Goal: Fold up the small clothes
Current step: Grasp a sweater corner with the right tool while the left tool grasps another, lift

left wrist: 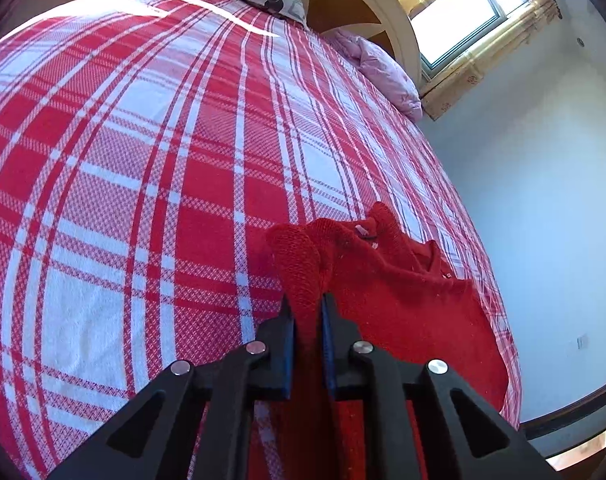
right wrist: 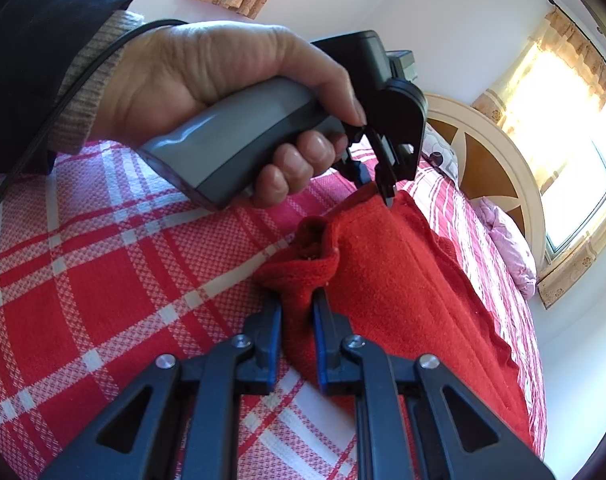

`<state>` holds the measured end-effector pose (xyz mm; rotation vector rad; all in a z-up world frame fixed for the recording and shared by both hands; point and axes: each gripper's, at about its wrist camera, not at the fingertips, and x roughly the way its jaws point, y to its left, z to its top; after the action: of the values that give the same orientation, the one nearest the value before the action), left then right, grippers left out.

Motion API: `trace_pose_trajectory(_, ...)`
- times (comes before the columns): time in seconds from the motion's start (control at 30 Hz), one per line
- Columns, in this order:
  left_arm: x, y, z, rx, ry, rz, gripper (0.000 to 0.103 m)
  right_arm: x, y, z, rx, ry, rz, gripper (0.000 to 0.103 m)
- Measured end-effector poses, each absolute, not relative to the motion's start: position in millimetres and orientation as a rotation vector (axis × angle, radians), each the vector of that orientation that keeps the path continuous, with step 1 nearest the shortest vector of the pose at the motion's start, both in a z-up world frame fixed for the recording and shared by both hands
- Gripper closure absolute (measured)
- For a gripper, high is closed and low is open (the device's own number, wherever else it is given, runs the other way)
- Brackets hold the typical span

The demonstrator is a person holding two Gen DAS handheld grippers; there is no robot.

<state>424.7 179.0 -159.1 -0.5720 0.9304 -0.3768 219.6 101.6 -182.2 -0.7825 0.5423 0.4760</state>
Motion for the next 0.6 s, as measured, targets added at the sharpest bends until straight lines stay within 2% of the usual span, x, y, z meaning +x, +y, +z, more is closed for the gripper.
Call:
trace_pose_trajectory(0.2,425.9,181.3,-148.3,-0.596,0.930,-0.364,0.092,222.1,92.2,-172.0,-0.716,0.537,0.502,0.092)
trace_pose_trajectory(0.6,430.2,141.1,-94.5,-0.616,0.869,-0.408,0.093,228.2,31.3,-119.2,-0.368,0.566,0.563,0.093)
